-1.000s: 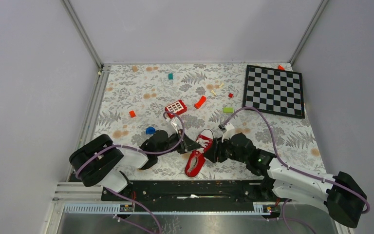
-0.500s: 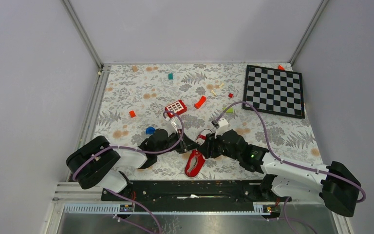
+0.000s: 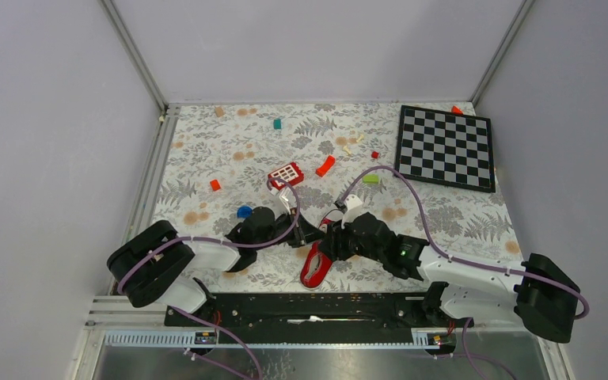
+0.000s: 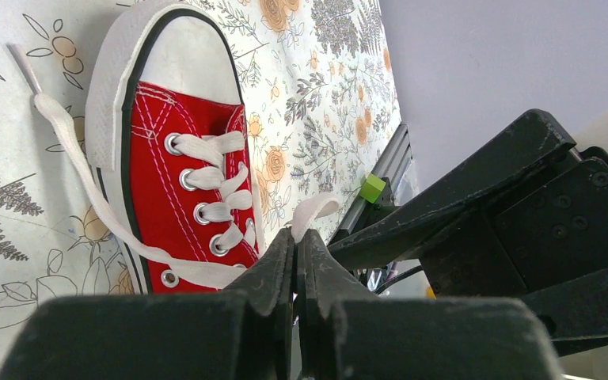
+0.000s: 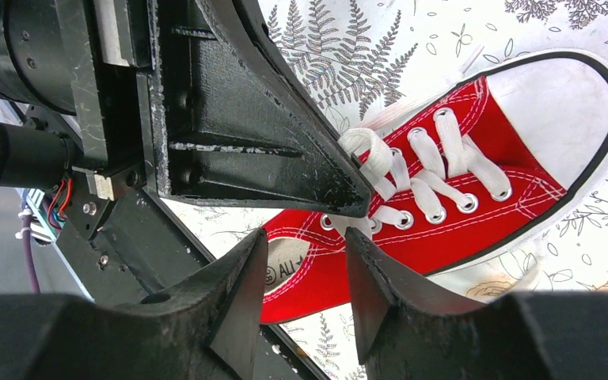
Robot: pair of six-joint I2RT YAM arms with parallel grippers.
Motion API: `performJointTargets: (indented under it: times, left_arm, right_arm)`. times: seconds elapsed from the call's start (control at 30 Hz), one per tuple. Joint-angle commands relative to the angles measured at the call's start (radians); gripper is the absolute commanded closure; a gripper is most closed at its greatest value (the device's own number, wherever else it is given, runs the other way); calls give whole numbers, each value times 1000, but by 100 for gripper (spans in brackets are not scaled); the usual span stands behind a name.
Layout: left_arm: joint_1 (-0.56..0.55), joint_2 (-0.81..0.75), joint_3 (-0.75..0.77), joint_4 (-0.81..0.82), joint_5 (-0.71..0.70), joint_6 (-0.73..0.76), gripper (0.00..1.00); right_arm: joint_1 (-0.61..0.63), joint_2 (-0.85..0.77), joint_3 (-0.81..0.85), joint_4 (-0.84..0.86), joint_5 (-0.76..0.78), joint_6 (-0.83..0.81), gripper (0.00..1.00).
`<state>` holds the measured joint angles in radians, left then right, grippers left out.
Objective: Tie the shoes
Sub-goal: Cross the shoelace with the shoelace.
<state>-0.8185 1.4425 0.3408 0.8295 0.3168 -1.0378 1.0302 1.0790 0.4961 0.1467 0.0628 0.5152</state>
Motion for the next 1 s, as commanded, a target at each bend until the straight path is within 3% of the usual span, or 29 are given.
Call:
performJointTargets:
  times: [0.0, 0.6, 0.67, 0.87, 0.97]
  left_arm:
    - [5, 4, 41, 55, 26, 15, 100]
    - [5, -1, 38, 51, 24, 17, 100]
    - [7, -3, 38, 50, 24, 19, 100]
    - [6, -2, 40, 51, 25, 19, 100]
    - [5, -4, 40, 51, 25, 19, 100]
  right_arm:
    - [12, 23, 55, 9, 23, -31, 52]
    - [13, 74, 48, -7, 60, -55, 53]
    - [13, 63, 45, -14, 75, -64, 56]
    - [13, 48, 44, -39, 104, -86, 81]
    - [13, 58, 50, -41, 110, -93, 81]
